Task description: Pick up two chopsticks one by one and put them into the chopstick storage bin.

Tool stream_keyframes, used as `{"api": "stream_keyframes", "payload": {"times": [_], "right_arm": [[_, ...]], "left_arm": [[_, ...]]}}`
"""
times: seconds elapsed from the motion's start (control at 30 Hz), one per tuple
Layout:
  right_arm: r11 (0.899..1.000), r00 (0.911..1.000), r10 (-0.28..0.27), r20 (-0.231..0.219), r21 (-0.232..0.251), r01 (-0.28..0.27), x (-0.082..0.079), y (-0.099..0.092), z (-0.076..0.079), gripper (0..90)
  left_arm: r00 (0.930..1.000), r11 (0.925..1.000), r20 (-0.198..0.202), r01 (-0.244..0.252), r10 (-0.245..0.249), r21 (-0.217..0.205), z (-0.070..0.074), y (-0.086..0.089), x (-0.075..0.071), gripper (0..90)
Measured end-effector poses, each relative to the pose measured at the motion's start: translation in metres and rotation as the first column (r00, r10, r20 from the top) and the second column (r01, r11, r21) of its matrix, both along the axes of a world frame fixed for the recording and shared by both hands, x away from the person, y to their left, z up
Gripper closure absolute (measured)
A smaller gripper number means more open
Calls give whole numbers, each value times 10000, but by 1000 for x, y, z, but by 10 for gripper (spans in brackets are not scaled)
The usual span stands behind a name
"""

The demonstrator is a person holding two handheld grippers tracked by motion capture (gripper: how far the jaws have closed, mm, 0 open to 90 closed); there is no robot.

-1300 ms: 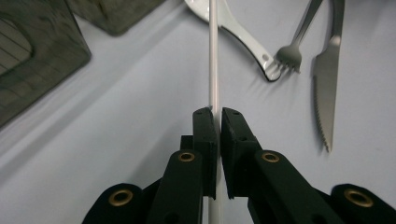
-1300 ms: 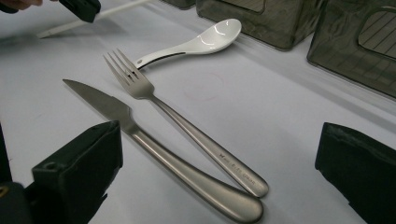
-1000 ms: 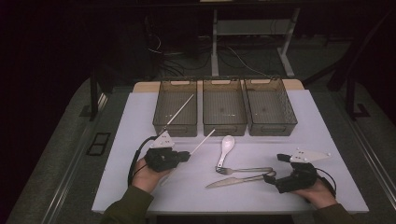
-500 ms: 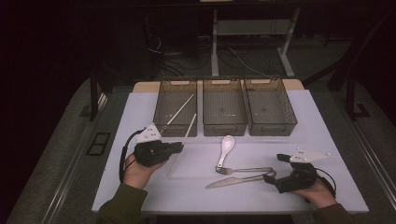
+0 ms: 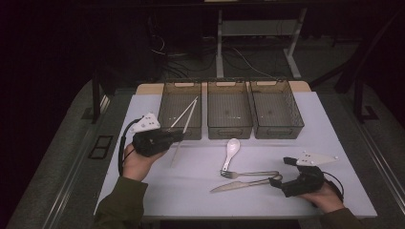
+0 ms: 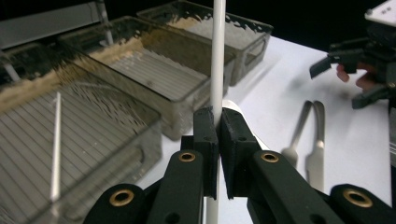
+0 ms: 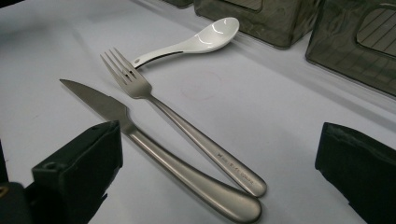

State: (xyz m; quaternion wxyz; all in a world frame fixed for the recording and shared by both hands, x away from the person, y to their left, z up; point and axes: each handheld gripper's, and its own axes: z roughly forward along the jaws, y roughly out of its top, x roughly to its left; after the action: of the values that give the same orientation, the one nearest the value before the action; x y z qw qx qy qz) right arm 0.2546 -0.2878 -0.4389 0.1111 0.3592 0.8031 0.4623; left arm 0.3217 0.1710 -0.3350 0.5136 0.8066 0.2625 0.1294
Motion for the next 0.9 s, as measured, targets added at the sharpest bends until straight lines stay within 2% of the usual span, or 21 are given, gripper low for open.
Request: {"api": "stream_keyframes", "payload": {"times": [0.07, 0.1, 0.13, 0.23, 0.63, 0.73, 0.9], "right_arm": [[10000, 10000, 24, 5, -10, -24, 0, 0, 0, 8], [10000, 9999, 40, 151, -29, -40, 1, 0, 0, 7], [10000, 10000, -8, -23, 11, 8, 0, 0, 0, 7], [10000, 10000, 4, 3, 19, -4, 0, -1, 0, 7], [10000, 10000, 11, 29, 44, -11, 0, -1, 0, 7], [10000, 10000, -16, 24, 80, 16, 0, -1, 0, 8], [10000, 10000, 12, 34, 76, -13, 0, -2, 0, 8]], "left_arm": [[10000, 10000, 75, -32, 33, -25, 7, 0, 6, 847], [9999, 10000, 124, -37, 38, -25, 11, 0, 9, 847], [9999, 10000, 128, -30, 31, -26, 14, 1, 12, 847], [9998, 9999, 165, -118, 120, -78, 23, 2, 24, 847], [9982, 9988, 360, -488, 486, 58, 56, 0, 80, 847], [9973, 9978, 327, -662, 660, 42, 61, -2, 96, 847], [9957, 9947, 153, -922, 916, 451, 58, -9, 118, 847]]}}
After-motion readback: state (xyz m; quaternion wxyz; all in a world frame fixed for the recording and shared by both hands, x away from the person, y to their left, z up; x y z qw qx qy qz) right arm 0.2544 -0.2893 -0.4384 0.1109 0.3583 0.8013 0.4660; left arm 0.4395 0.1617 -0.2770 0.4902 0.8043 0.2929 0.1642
